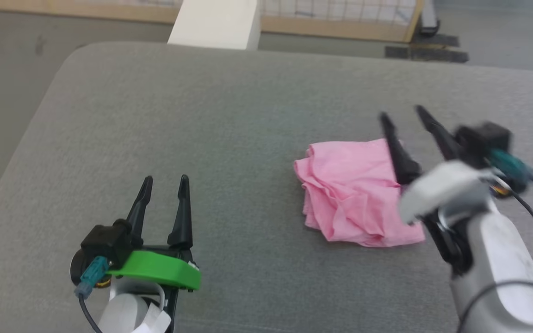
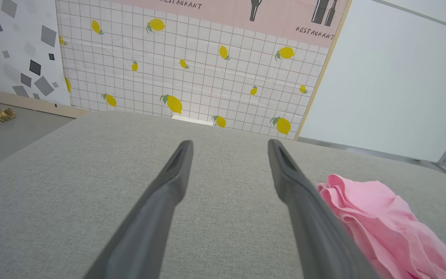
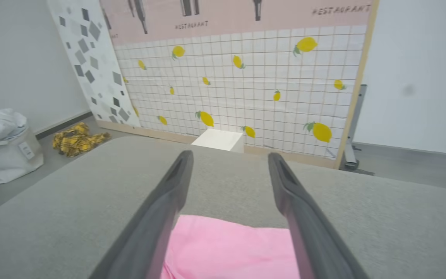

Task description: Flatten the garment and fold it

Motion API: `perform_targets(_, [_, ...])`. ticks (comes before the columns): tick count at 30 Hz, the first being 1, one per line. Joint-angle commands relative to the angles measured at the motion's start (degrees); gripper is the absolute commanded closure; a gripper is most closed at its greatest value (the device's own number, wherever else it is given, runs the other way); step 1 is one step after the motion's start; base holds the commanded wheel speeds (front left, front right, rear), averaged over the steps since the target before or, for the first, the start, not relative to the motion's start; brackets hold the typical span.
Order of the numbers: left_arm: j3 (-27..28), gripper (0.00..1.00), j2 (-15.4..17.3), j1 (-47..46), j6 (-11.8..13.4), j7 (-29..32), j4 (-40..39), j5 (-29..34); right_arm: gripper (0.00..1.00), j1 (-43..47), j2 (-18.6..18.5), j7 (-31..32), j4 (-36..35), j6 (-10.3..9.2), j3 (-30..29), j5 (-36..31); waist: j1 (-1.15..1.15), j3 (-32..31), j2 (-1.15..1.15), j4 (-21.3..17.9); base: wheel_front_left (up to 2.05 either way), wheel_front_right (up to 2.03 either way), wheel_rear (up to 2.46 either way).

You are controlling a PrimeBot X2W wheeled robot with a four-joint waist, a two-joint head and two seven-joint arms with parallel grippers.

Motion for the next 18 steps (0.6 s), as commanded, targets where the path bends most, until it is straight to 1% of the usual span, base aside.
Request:
perform_targets(1, [0.37,0.0,-0.12,1.14,0.23,-0.22,0.18,-0.24,0.0,2.79,-0.04,-1.98,-1.78,-0.08,-1.37,-0.43,0.0,-2.95,0.0,-3.07,0.0,0.0,0.0])
perform_targets(5, [0.86,0.0,-0.12,2.36,0.38,-0.22,0.36,-0.17,0.0,8.98,-0.04,-6.71,-6.55,-0.08,-5.27,-1.69,0.0,-4.38,0.0,-4.75,0.0,0.0,0.0])
perform_targets(8, [0.83,0.0,-0.12,3.06,0.32,-0.22,0.57,-0.09,0.0,13.4,-0.04,-9.86,-8.52,-0.08,-7.37,-3.64,0.0,-5.25,0.0,-5.46,0.0,0.0,0.0])
perform_targets(13, [0.43,0.0,-0.12,3.63,0.38,-0.22,1.06,0.11,0.0,19.44,-0.04,-13.1,-9.01,-0.08,-8.75,-5.84,0.0,-6.3,0.0,-5.79,0.0,0.0,0.0])
perform_targets(18, [0.18,0.0,-0.12,4.27,0.26,-0.22,1.95,0.73,0.0,23.74,-0.04,-15.83,-8.29,-0.08,-9.47,-6.21,0.0,-7.1,0.0,-6.01,0.0,0.0,0.0])
